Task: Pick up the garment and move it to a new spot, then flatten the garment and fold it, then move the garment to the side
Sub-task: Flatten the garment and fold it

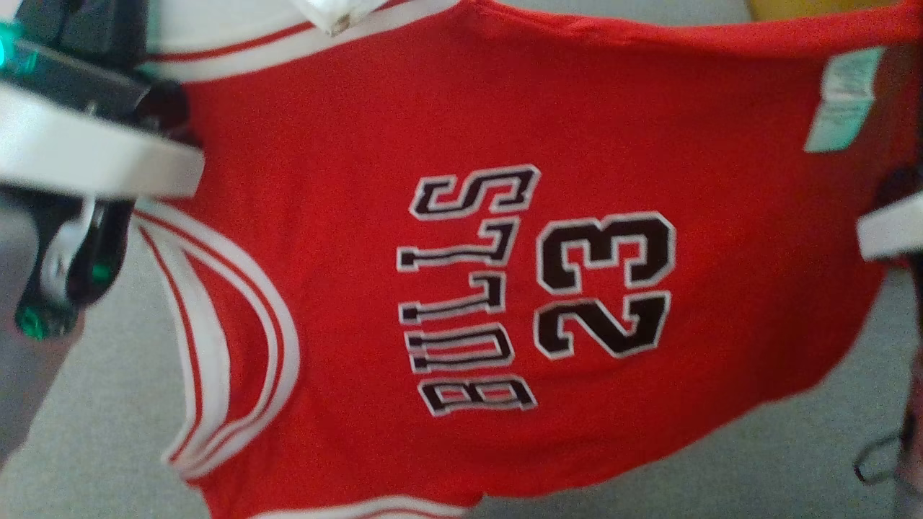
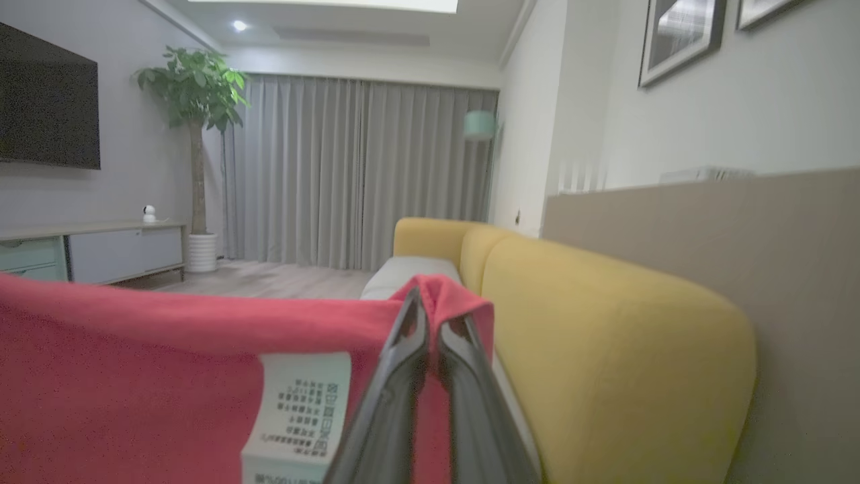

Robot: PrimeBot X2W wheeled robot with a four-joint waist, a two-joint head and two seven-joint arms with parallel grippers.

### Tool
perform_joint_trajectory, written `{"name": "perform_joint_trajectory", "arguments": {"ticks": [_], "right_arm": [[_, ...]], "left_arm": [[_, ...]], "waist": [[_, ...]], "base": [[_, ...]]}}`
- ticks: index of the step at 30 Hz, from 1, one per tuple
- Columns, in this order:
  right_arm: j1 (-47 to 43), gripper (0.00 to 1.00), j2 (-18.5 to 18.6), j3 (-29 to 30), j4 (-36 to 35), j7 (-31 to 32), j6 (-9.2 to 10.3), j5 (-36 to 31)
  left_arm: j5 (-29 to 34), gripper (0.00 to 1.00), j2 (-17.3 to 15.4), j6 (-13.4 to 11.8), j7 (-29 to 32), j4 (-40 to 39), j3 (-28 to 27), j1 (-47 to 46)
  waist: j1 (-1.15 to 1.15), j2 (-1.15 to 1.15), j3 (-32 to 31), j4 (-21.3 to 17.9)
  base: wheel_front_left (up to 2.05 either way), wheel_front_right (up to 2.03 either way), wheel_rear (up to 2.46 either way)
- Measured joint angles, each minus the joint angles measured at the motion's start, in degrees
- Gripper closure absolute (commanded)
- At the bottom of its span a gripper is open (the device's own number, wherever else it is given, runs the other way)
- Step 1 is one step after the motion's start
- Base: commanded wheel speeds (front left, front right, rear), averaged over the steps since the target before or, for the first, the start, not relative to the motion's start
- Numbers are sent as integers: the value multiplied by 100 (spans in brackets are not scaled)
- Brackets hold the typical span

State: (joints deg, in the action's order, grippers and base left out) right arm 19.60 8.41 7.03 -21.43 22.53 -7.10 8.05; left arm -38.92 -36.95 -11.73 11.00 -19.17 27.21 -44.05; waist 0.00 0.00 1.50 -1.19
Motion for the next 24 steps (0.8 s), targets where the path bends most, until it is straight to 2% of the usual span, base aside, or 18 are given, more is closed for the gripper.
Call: {"name": "perform_joint_trajectory", "arguments": {"ticks": [4, 10, 16, 20, 24], "right_arm": [[601, 100, 16, -200, 601, 69, 0, 169], [2529, 100, 152, -559, 2174, -36, 0, 151], [4323, 100, 256, -806, 3880, -535, 0, -543], [4951, 100, 294, -788, 4951, -945, 0, -1132], [5115, 100, 245, -712, 5595, -1280, 0, -1356]], "left_arm": [[54, 100, 134, 247, 119, 622, 224, -517], [424, 100, 624, 657, -26, 2080, 415, -2104], [809, 100, 1136, 829, -590, 3594, 437, -3338], [831, 100, 1471, 978, -956, 4336, 479, -3595], [823, 100, 1630, 1046, -1187, 4710, 530, -3607]], "waist": [[2, 0, 347, -5], [3, 0, 1108, 4], [3, 0, 1662, 75], [1, 0, 1995, 244], [2, 0, 2354, 360]], "base": [[0, 0, 0], [0, 0, 0], [0, 0, 0], [0, 0, 0], [0, 0, 0]]}}
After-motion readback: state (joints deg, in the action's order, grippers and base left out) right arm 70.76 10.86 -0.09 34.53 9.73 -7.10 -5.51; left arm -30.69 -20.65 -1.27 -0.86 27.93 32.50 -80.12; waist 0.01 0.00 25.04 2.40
